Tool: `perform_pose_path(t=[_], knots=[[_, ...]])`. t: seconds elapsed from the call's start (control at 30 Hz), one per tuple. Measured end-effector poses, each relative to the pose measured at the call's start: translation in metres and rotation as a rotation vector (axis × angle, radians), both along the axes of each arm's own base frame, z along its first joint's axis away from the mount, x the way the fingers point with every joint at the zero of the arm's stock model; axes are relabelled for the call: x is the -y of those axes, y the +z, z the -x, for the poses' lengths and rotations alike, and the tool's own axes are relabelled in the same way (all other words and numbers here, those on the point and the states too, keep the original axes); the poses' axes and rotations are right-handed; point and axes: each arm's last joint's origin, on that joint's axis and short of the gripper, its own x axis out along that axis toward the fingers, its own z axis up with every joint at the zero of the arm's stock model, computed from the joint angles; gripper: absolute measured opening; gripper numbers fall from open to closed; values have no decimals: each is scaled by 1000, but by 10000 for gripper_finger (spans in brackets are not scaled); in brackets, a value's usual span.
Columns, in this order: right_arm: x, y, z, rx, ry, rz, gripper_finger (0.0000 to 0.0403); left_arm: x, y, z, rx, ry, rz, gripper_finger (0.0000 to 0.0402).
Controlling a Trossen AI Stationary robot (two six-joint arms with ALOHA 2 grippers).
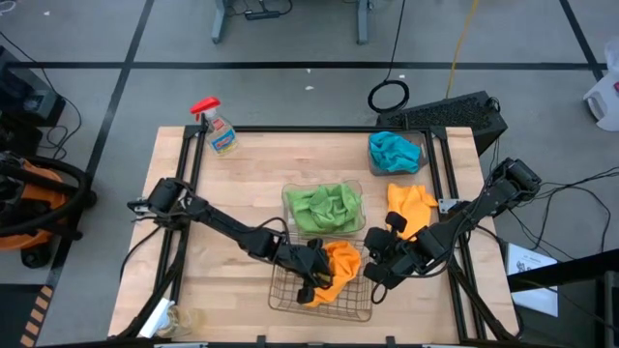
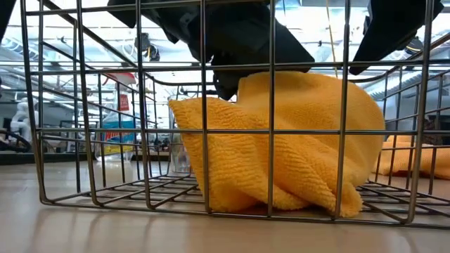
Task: Sort microfiber towel by color & place in baskets
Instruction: Put the left yellow microfiber cloth into the golden wire basket, then put the yellow microfiber cloth into the golden wire basket
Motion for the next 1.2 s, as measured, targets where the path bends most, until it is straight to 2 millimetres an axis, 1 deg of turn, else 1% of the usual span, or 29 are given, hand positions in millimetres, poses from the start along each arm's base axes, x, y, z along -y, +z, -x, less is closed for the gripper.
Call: perform_pose_path(t=[0.1, 0.23, 0.33, 0.53, 0.63, 0.7, 0.87, 0.97, 1.03, 1.2], knots=[[0, 0, 0, -3, 8, 6, 52, 0, 0, 0, 1, -2, 9, 148], [0, 3, 0, -6, 17, 11, 52, 1, 0, 0, -6, -31, 27, 166], [-1, 9, 0, -16, 22, 20, 52, 2, 3, 1, -5, -65, 50, 173], [-3, 25, 5, -46, 19, 37, 52, 6, 18, 7, 19, -89, 62, 174], [1, 34, 12, -112, -38, 34, 52, 5, 28, 13, 6, -84, 50, 174], [6, 38, 19, -180, -105, 33, 52, 2, 34, 17, -7, -64, 32, 174], [18, 41, 38, -343, -240, 84, 52, -5, 45, 27, -44, 21, -50, 174], [20, 34, 44, -384, -262, 117, 52, -9, 48, 34, -77, 40, -100, 174], [20, 24, 45, -419, -264, 96, 51, -10, 49, 37, -97, 48, -120, 174], [22, -12, 50, -453, -278, 60, 39, -15, 51, 46, -171, 59, -160, 174]])
